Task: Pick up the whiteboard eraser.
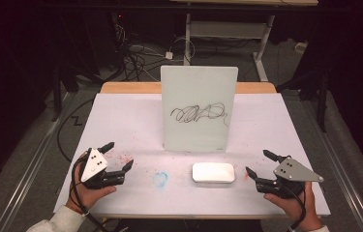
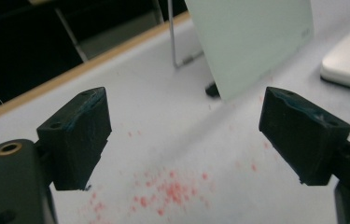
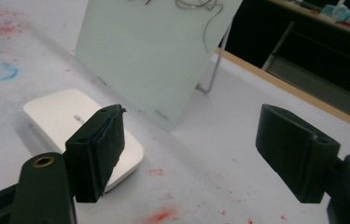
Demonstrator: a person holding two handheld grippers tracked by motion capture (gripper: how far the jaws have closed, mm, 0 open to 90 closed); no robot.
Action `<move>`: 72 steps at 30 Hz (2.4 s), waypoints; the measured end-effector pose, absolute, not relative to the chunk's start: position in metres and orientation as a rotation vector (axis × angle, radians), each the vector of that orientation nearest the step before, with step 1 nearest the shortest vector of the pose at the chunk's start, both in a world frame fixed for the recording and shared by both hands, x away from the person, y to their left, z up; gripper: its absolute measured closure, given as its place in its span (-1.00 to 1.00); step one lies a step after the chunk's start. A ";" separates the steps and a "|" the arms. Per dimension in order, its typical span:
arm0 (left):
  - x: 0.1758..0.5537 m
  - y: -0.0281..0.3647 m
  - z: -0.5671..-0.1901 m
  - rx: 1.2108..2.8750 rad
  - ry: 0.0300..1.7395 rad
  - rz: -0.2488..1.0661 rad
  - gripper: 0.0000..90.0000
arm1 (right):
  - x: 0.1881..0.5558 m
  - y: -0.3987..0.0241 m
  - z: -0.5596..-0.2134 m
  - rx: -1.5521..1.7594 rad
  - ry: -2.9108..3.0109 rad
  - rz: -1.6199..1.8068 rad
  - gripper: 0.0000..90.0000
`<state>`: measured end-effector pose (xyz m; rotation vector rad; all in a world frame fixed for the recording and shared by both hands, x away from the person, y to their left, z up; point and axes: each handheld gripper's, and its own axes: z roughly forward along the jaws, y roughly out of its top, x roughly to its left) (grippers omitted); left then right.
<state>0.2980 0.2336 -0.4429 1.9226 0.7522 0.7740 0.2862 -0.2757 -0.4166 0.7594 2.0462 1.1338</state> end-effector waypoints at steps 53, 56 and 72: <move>0.293 0.225 -0.463 2.157 0.761 0.737 -0.60 | 0.378 -0.167 -0.451 0.225 2.926 0.707 -0.35; 0.292 0.225 -0.462 2.145 0.753 0.742 -0.58 | 0.374 -0.167 -0.447 0.238 2.886 0.705 -0.34; 0.295 0.227 -0.461 2.125 0.752 0.742 -0.57 | 0.371 -0.175 -0.437 0.342 2.752 0.803 -0.31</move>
